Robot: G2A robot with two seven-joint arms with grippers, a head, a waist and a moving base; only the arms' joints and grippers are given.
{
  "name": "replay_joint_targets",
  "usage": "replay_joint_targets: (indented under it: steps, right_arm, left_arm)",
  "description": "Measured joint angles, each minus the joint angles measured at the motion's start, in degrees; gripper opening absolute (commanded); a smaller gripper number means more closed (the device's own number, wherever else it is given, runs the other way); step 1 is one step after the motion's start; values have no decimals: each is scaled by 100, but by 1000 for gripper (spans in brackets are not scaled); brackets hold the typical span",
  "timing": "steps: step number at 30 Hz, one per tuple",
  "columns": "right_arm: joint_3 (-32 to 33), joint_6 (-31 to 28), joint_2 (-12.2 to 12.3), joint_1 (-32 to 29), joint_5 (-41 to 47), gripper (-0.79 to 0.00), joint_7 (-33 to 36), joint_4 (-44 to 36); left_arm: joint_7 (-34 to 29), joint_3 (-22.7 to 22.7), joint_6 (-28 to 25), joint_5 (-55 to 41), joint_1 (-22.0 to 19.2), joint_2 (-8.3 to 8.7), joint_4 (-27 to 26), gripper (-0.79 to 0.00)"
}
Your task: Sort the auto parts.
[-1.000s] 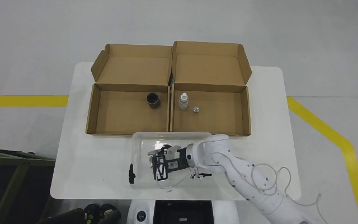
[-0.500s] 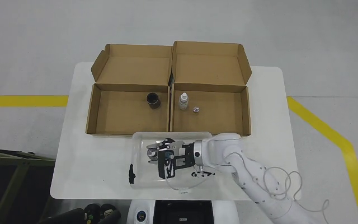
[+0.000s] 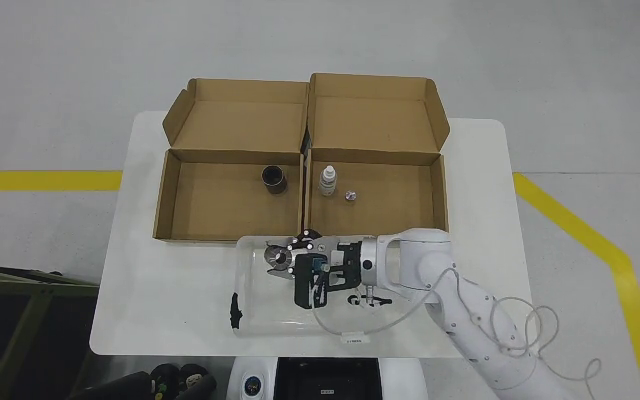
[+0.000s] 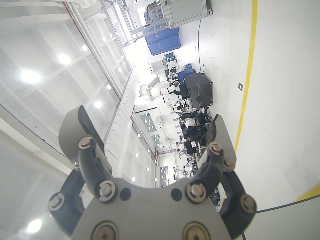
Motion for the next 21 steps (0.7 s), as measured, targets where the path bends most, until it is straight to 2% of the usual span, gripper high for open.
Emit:
replay_joint_targets:
  steps: [21]
  right_arm:
    - [186, 321, 32, 90, 138, -785, -409, -112]
  left_arm:
    - [0, 0, 0, 0, 0, 0, 0, 0]
